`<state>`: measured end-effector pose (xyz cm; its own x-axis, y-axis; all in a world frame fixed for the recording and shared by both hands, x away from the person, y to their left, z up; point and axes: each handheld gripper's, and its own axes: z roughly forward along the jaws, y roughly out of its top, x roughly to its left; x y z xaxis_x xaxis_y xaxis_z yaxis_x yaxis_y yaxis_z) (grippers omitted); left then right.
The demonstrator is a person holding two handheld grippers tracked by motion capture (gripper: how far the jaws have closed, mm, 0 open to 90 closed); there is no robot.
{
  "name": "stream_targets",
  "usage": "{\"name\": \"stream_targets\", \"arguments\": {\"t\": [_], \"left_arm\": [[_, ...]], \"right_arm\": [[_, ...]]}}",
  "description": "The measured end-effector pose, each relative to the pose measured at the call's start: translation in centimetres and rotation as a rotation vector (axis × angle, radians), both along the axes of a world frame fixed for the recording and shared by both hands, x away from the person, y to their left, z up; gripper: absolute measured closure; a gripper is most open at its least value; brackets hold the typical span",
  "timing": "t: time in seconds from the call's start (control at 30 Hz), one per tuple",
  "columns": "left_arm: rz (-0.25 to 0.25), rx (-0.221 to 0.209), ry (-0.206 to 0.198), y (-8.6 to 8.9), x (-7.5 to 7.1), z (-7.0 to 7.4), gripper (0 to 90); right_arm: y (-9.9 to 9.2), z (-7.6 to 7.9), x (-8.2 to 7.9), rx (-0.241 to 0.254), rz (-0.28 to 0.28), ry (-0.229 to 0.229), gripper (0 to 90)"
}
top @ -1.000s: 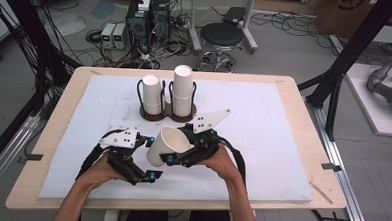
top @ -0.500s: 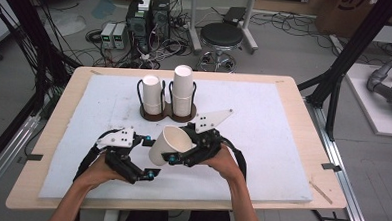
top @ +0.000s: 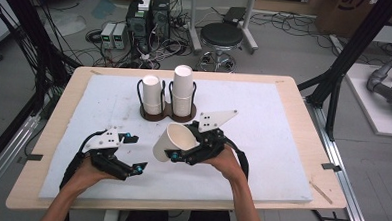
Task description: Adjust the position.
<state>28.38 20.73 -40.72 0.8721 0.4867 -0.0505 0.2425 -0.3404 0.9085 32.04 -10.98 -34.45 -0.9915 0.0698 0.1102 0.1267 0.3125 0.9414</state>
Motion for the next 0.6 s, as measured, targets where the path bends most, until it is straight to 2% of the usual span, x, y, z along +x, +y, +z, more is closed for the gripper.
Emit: {"name": "stream_targets", "arguments": {"t": [0.1, 0.23, 0.4, 0.5, 0.6], "left_arm": [[0.053, -0.016, -0.019, 1.0, -0.2, -0.5, 6.6], [0.076, -0.067, -0.060, 2.2, -0.7, -1.2, 6.6], [0.135, -0.058, -0.061, 3.0, -0.8, -2.1, 6.5], [0.179, -0.049, -0.068, 3.2, -0.9, -2.6, 6.6], [0.200, -0.042, -0.075, 3.2, -1.0, -3.1, 6.6]], "right_arm": [[-0.4, 0.0, 0.0, -0.007, -0.034, 0.000, 31.8], [-1.0, 0.1, 0.0, 0.014, -0.082, -0.006, 31.8], [-1.8, 0.0, 0.0, 0.020, -0.131, -0.008, 31.8], [-2.2, -0.1, -0.1, 0.010, -0.158, -0.011, 31.8], [-2.4, -0.3, -0.3, -0.015, -0.191, -0.024, 31.8]]}}
